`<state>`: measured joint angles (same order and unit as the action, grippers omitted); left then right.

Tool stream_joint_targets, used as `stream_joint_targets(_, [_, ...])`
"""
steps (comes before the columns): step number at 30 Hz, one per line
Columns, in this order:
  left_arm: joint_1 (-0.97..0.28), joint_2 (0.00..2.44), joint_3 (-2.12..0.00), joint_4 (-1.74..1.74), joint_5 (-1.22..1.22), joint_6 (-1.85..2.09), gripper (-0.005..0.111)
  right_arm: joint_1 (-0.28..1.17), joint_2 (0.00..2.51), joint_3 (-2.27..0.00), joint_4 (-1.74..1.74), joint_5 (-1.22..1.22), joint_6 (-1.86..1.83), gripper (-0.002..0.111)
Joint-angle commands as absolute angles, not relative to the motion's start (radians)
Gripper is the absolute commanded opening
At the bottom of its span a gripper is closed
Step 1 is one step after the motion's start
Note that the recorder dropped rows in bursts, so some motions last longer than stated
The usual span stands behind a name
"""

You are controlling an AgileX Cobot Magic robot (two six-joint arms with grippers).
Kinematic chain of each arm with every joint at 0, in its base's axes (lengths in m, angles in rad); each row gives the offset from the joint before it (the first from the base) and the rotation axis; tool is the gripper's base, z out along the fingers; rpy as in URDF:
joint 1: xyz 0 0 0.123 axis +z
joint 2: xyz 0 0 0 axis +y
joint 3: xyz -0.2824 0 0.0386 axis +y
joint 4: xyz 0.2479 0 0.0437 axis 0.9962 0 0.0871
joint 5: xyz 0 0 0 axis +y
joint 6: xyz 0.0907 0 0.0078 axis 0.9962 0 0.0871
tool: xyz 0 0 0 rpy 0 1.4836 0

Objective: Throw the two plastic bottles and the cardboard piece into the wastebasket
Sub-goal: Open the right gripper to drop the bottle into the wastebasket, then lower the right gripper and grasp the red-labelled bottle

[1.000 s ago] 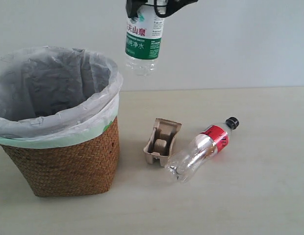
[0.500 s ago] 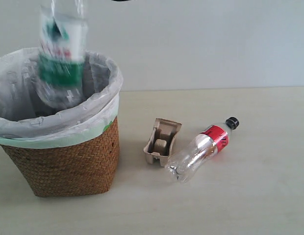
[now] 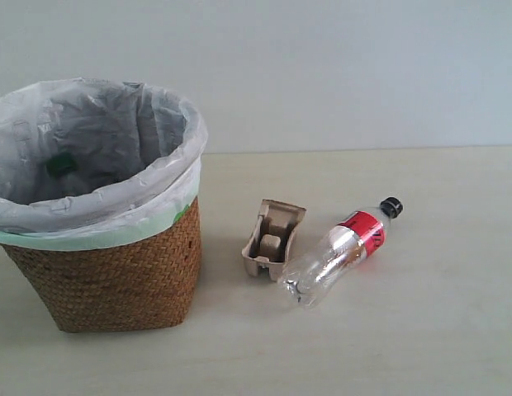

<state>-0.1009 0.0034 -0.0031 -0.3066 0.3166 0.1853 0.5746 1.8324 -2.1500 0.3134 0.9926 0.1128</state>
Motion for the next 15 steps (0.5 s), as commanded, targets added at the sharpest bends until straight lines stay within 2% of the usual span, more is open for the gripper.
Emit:
stream_joint_targets(1, [-0.097,0.000,0.000,-0.310,0.315,0.180,0.004,0.483,1.788,-2.154,0.087,1.203,0.179,0.071])
stream_joint_targets(4, [-0.097,0.000,0.000,-0.310,0.315,0.180,0.004,0.435,1.786,-2.147,-0.060,1.221,0.193,0.069])
stream_joint_targets(9, [-0.097,0.000,0.000,-0.310,0.315,0.180,0.004,0.376,1.766,-2.059,-0.078,1.221,0.211,0.069])
stream_joint_targets(15, [-0.097,0.000,0.000,-0.310,0.315,0.180,0.004,0.368,1.768,-1.863,-0.135,1.221,0.281,0.069])
